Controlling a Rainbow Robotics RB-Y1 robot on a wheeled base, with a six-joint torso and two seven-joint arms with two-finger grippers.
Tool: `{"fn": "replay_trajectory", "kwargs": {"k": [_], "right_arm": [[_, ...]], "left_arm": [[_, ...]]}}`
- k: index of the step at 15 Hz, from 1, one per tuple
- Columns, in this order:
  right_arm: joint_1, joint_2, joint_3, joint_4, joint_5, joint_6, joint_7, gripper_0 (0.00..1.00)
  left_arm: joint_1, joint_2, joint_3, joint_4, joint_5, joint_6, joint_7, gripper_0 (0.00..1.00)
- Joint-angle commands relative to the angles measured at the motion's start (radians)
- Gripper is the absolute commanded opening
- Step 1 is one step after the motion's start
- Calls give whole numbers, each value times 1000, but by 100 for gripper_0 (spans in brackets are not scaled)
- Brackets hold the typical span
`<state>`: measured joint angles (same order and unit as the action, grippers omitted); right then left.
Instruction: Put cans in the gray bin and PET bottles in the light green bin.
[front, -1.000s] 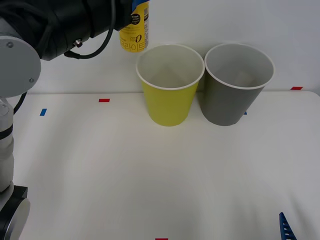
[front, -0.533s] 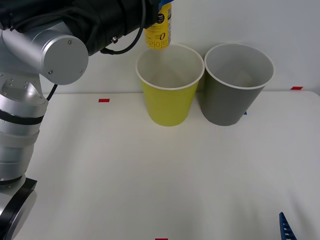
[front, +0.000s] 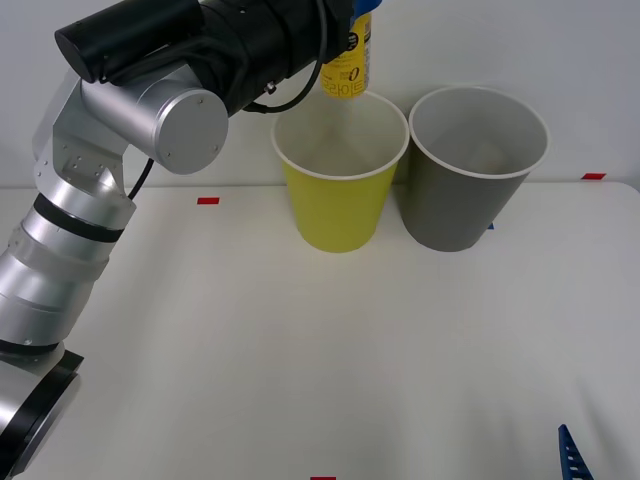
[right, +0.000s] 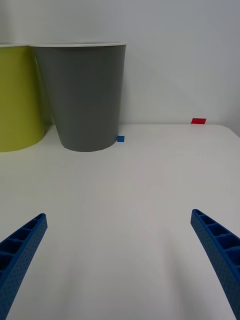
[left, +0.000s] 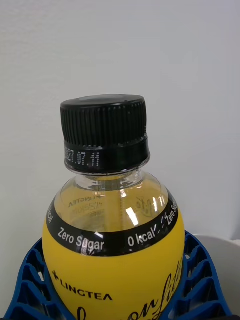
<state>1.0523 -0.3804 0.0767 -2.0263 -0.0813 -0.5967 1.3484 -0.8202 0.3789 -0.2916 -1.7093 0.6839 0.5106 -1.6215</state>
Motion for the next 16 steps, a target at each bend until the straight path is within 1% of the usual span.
{"fn": "replay_trajectory", "kwargs": {"k": [1,4,10,11,12,16], "right_arm": [[0,0,0,0,0,0,0,100],[0,0,0,0,0,0,0,100],[0,0,0,0,0,0,0,100],[0,0,0,0,0,0,0,100],[0,0,0,0,0,0,0,100],[0,0,0,0,0,0,0,100]], "left_arm": [[-14,-2,-47,45,0,-60,14,0],[-13,-2,-63,53,2,-60,28,0],[-13,0,-63,53,-6,-61,31,0],[-13,-2,-63,51,-7,-61,32,30],[-13,0,-63,51,-7,-60,32,100],[-13,8,-63,51,-7,-61,35,100]]}}
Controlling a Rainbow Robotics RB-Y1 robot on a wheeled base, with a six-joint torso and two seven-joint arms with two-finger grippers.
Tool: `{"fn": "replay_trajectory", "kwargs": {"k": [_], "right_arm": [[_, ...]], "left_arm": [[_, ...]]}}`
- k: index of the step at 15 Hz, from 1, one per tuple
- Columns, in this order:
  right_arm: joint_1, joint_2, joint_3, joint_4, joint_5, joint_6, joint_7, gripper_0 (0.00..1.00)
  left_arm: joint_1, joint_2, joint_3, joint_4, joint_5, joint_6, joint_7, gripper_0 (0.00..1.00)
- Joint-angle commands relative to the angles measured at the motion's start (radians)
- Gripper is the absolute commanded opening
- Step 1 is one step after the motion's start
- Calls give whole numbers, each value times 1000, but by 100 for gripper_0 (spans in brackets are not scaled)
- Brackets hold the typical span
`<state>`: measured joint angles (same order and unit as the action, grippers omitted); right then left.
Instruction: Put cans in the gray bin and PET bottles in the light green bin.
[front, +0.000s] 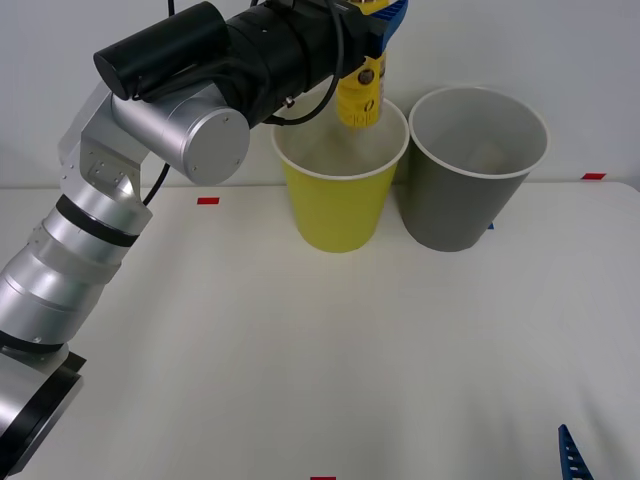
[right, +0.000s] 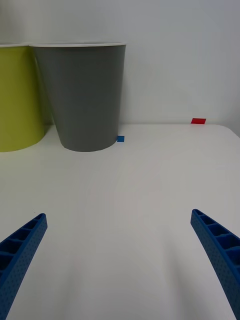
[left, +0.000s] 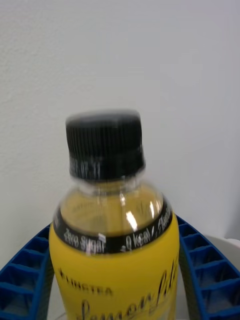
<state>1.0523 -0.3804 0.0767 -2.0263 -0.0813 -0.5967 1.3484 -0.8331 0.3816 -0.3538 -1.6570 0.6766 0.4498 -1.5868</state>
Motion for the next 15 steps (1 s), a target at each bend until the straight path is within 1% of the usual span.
{"fn": "replay_trajectory", "kwargs": {"k": [1,11,15], "right_arm": [[0,0,0,0,0,0,0,100],[0,0,0,0,0,0,0,100],[0,0,0,0,0,0,0,100]], "left_arm": [[0,8,-1,0,0,1,1,100],[-1,17,-1,-3,1,-3,1,100],[2,74,1,-37,8,-6,1,100]]}}
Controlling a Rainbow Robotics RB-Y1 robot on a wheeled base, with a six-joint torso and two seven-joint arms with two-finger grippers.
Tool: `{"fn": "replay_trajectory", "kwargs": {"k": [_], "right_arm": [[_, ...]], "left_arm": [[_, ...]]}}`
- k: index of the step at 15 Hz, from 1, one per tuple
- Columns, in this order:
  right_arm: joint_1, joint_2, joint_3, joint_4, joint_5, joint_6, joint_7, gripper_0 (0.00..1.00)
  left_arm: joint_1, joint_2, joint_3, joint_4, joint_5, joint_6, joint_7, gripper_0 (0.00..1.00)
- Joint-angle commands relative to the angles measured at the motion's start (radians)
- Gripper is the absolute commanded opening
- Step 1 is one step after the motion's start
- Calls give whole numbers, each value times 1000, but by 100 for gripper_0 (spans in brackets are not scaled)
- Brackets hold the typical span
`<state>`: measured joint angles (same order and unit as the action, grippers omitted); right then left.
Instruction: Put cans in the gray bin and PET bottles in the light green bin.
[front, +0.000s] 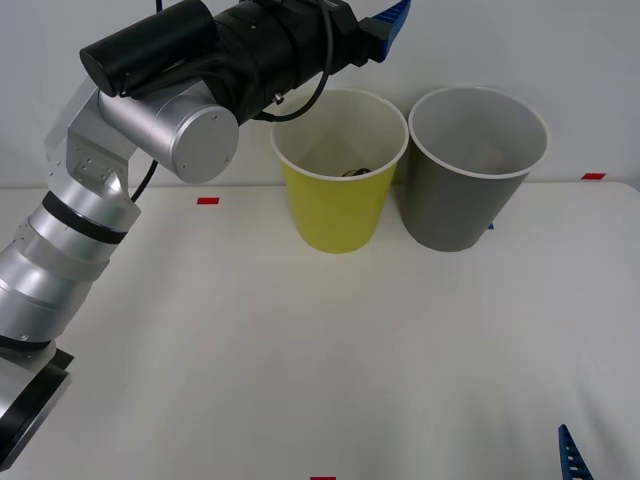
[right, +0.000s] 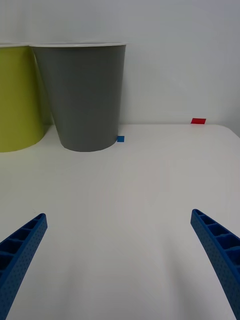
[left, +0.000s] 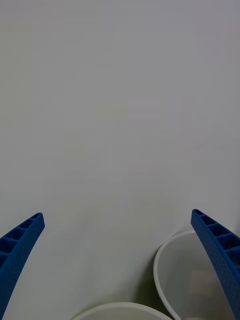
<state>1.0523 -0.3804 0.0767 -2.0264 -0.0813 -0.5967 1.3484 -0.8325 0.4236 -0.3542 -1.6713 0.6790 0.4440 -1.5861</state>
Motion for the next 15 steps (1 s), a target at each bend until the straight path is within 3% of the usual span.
{"fn": "replay_trajectory", "kwargs": {"k": [1,9,15], "right_arm": [[0,0,0,0,0,0,0,100],[0,0,0,0,0,0,0,100],[0,0,0,0,0,0,0,100]], "left_arm": [[19,53,0,-47,5,-10,0,100],[286,199,46,-248,5,-133,1,100],[555,245,150,-447,7,-133,3,100]]}}
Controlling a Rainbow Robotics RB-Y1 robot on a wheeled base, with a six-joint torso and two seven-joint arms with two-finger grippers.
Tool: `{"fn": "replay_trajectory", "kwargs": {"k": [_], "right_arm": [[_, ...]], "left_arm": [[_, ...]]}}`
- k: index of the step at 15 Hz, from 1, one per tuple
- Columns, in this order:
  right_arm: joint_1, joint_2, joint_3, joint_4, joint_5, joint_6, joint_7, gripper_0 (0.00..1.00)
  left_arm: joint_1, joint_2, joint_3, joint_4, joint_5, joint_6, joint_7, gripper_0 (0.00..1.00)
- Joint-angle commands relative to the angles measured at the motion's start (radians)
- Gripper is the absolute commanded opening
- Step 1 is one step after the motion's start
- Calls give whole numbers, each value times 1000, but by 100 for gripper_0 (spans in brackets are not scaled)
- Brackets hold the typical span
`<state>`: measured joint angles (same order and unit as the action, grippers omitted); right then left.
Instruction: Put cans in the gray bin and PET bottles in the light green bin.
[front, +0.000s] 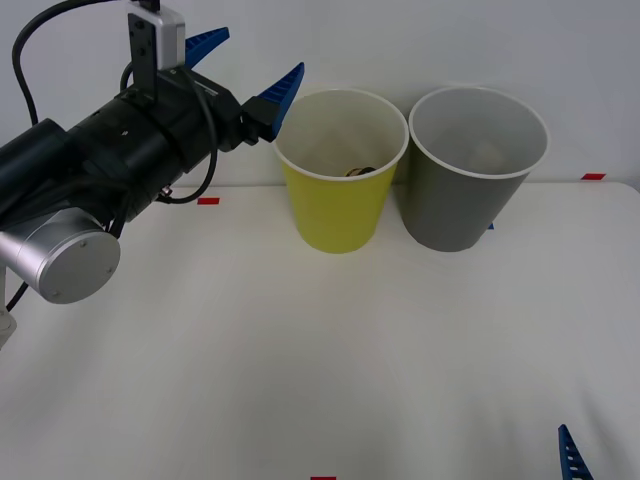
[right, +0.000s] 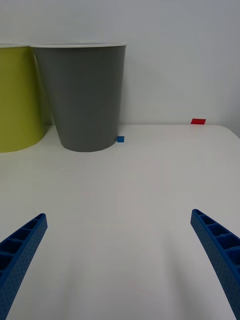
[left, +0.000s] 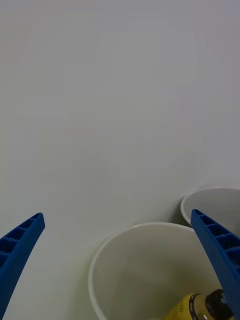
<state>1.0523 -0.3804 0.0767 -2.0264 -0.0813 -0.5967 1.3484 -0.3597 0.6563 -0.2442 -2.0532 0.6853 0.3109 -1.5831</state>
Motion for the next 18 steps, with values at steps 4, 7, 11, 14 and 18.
{"fn": "replay_trajectory", "kwargs": {"k": [4,7,11,14,18], "right_arm": [[0,0,0,0,0,0,0,100],[0,0,0,0,0,0,0,100],[0,0,0,0,0,0,0,100],[0,0,0,0,0,0,0,100],[0,0,0,0,0,0,0,100]], "left_arm": [[220,17,135,-211,2,93,2,100],[269,22,180,-255,2,109,2,100],[398,0,183,-283,-10,2,-14,100],[525,-4,186,-303,-30,-108,-35,100],[685,-21,166,-301,-176,-263,-38,100]]}}
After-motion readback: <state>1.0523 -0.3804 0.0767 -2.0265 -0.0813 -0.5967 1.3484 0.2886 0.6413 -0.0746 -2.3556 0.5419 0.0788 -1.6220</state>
